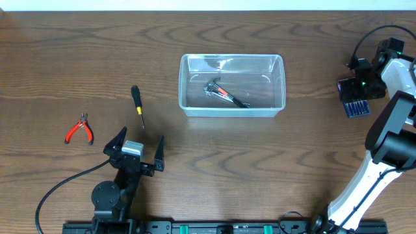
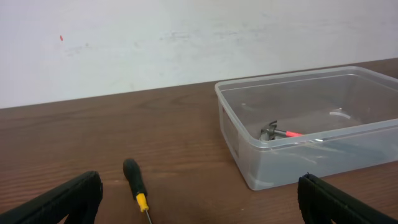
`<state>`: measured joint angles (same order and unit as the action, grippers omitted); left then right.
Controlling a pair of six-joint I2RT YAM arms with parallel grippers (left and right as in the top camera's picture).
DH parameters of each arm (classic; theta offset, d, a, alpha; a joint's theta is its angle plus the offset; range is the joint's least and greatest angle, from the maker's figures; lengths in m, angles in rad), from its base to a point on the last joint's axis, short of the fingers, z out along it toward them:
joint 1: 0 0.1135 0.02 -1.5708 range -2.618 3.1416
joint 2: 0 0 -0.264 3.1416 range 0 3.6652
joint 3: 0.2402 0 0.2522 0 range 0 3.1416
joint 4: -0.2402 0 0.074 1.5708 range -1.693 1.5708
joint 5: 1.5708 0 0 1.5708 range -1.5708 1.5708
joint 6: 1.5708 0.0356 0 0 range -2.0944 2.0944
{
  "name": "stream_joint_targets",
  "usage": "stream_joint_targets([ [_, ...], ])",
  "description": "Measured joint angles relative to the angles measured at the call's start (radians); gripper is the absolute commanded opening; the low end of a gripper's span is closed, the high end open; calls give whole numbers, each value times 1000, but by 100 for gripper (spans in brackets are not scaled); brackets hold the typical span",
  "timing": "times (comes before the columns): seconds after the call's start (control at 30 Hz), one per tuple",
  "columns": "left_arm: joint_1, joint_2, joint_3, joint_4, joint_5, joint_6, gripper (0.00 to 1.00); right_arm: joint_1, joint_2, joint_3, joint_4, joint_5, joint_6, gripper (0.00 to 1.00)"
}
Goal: Pack container
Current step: 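Lower the right gripper and close it on the screwdriver box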
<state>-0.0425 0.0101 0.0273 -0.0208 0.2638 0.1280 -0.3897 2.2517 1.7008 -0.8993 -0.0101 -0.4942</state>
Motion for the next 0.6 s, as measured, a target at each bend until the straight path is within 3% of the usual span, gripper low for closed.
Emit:
stream_joint_targets([
  [0.23, 0, 0, 0, 0, 0, 0, 98, -2, 0, 1, 2, 8, 5, 83],
  [0.43, 0, 0, 0, 0, 0, 0, 98, -4, 1, 1, 0, 5, 16, 71],
  [0.6, 0, 0, 0, 0, 0, 0, 98, -4, 1, 1, -1, 6, 16, 70],
])
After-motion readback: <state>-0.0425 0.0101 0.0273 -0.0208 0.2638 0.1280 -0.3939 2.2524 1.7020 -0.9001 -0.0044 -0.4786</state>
